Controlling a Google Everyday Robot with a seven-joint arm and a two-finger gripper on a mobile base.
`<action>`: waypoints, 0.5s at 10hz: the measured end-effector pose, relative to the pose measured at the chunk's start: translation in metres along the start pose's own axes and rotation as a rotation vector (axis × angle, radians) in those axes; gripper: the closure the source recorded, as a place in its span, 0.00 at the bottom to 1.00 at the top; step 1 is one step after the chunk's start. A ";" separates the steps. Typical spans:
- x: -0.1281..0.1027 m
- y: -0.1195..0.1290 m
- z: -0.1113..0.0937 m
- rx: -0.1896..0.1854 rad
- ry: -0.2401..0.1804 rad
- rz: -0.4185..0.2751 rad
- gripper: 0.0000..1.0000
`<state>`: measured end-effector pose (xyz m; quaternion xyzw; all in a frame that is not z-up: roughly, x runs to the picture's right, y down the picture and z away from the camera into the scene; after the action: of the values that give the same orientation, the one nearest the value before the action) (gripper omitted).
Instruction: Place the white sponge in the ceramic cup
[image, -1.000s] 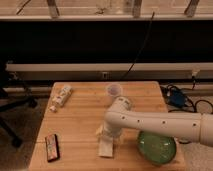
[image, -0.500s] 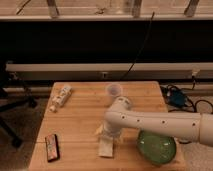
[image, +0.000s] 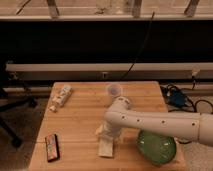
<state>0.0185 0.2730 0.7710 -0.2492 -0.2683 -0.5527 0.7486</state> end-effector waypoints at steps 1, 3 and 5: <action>-0.002 -0.001 0.004 -0.020 0.002 -0.017 0.20; -0.014 -0.004 0.011 -0.064 -0.004 -0.051 0.27; -0.020 -0.009 0.013 -0.080 -0.012 -0.070 0.42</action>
<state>0.0031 0.2929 0.7678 -0.2727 -0.2588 -0.5874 0.7167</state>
